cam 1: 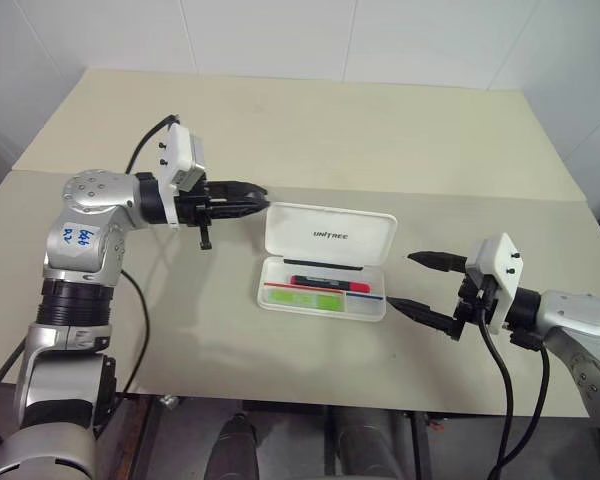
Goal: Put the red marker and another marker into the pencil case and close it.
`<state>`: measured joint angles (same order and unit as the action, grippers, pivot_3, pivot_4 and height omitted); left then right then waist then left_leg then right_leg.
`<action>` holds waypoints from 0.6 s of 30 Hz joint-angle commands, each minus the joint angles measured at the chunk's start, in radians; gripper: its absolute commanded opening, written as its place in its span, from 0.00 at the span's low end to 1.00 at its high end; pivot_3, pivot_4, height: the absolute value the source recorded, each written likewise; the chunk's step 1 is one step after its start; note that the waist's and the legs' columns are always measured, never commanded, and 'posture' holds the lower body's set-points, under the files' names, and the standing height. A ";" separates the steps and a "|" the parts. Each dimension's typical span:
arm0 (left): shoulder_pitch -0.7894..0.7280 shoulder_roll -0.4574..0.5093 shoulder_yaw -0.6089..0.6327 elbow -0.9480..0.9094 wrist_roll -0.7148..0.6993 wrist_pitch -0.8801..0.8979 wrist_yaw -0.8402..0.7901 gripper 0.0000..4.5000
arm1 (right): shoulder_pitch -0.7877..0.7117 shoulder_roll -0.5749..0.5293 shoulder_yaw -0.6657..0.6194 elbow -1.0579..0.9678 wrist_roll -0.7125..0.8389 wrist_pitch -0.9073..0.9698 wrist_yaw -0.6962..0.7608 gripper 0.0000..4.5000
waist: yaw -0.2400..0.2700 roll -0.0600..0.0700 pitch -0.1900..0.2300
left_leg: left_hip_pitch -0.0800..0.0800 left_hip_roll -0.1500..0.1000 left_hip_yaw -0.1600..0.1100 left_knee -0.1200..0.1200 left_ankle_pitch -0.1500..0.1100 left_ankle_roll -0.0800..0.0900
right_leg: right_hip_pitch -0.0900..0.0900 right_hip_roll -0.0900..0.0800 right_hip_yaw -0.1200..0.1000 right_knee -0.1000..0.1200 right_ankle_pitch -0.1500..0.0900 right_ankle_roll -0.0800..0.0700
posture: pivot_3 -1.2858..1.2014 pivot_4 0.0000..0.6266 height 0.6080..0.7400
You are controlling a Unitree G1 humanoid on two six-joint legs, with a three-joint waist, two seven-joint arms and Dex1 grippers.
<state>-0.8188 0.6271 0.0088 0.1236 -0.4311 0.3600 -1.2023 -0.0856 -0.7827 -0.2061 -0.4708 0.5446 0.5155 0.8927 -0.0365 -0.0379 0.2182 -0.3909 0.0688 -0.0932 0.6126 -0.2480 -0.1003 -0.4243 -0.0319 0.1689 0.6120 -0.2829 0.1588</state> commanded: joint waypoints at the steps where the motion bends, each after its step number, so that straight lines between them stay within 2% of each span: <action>1: -0.007 -0.020 -0.047 -0.136 -0.044 0.098 0.013 0.09 | 0.018 -0.018 -0.049 -0.008 -0.001 -0.039 0.012 1.00 | 0.000 0.000 0.000 | 0.000 0.000 0.000 0.000 0.000 0.000 | 0.000 0.000 0.000 0.000 0.000 0.000 | 0.52 0.24 1.00; 6: 0.003 -0.058 -0.150 -0.230 -0.035 0.187 0.018 0.09 | 0.057 -0.033 -0.087 0.002 -0.006 -0.060 0.027 1.00 | 0.003 0.000 0.000 | 0.000 0.000 0.000 0.002 0.000 0.000 | 0.000 0.000 0.000 0.000 -0.001 -0.001 | 0.52 0.24 1.00; 14: 0.012 -0.244 -0.278 -0.245 0.015 0.205 0.140 0.09 | 0.217 -0.053 -0.198 0.014 0.041 -0.125 0.161 1.00 | 0.008 0.000 0.000 | 0.001 0.000 0.000 0.006 0.000 0.000 | 0.004 0.000 0.001 -0.003 -0.005 -0.009 | 0.52 0.24 1.00; 18: 0.026 -0.280 -0.357 -0.223 0.084 0.190 0.176 0.09 | 0.265 -0.048 -0.218 0.017 0.039 -0.152 0.183 1.00 | 0.000 0.000 0.000 | 0.004 0.000 0.000 0.008 0.000 0.000 | 0.009 0.000 0.001 -0.006 -0.006 -0.011 | 0.52 0.24 1.00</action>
<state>-0.8011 0.3525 -0.3249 -0.0777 -0.3757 0.5656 -1.0385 0.1779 -0.8245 -0.3825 -0.4401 0.5719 0.3904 1.0671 -0.0360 -0.0379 0.2183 -0.3862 0.0683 -0.0932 0.6213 -0.2481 -0.1001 -0.4141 -0.0319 0.1699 0.6056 -0.2891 0.1471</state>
